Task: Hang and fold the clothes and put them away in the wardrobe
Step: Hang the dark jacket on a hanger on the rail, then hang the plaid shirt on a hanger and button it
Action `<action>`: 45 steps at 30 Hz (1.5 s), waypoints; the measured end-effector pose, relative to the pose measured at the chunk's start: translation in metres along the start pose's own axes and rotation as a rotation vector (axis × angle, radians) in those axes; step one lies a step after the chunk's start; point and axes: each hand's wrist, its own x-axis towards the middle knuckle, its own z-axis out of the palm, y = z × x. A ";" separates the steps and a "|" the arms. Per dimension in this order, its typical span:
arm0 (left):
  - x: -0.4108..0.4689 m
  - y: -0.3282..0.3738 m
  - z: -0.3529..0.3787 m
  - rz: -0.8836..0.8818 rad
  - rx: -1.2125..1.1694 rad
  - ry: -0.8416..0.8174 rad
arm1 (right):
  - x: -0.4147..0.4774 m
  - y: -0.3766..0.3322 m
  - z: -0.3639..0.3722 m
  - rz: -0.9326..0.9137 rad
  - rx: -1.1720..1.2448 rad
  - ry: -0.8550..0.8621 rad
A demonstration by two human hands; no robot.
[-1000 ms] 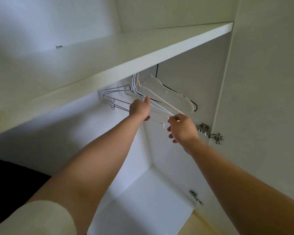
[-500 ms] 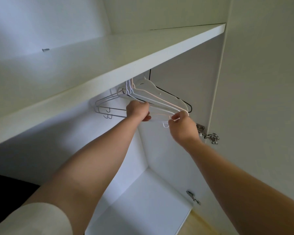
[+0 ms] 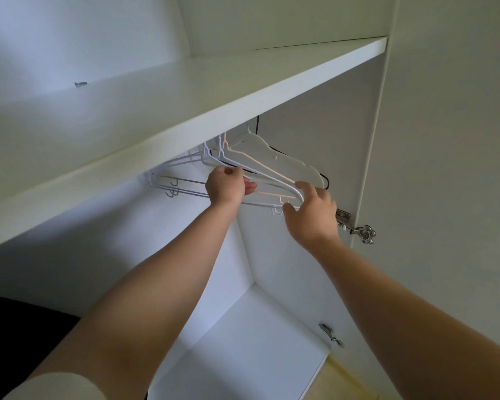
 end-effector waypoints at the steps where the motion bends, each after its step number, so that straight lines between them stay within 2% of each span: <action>1: -0.004 0.003 0.000 0.004 -0.043 -0.005 | 0.000 -0.002 0.000 -0.024 0.007 -0.012; 4: -0.021 0.015 -0.001 0.008 -0.146 -0.011 | -0.002 -0.007 -0.002 -0.055 0.066 0.001; 10: -0.067 0.029 -0.010 -0.080 -0.344 -0.063 | -0.010 -0.006 -0.013 -0.096 -0.046 0.264; 13: -0.099 0.022 -0.015 -0.214 -0.437 -0.119 | -0.018 0.003 -0.026 -0.143 -0.068 0.373; 17: -0.144 -0.002 -0.010 -0.434 -0.491 -0.203 | -0.042 0.025 -0.048 -0.178 -0.125 0.437; 21: -0.184 -0.036 0.009 -0.724 -0.414 -0.351 | -0.083 0.060 -0.076 -0.181 -0.362 0.469; 26: -0.231 -0.079 0.054 -1.019 -0.151 -0.638 | -0.150 0.108 -0.126 0.121 -0.649 0.389; 30: -0.283 -0.111 0.103 -1.108 0.114 -0.929 | -0.211 0.134 -0.173 0.386 -0.794 0.403; 34: -0.353 -0.135 0.157 -1.083 0.353 -1.202 | -0.273 0.148 -0.211 0.654 -0.878 0.493; 39: -0.458 -0.160 0.207 -0.958 0.652 -1.497 | -0.349 0.169 -0.240 0.990 -0.945 0.564; 45: -0.573 -0.185 0.232 -0.815 0.810 -1.771 | -0.430 0.193 -0.264 1.314 -0.939 0.685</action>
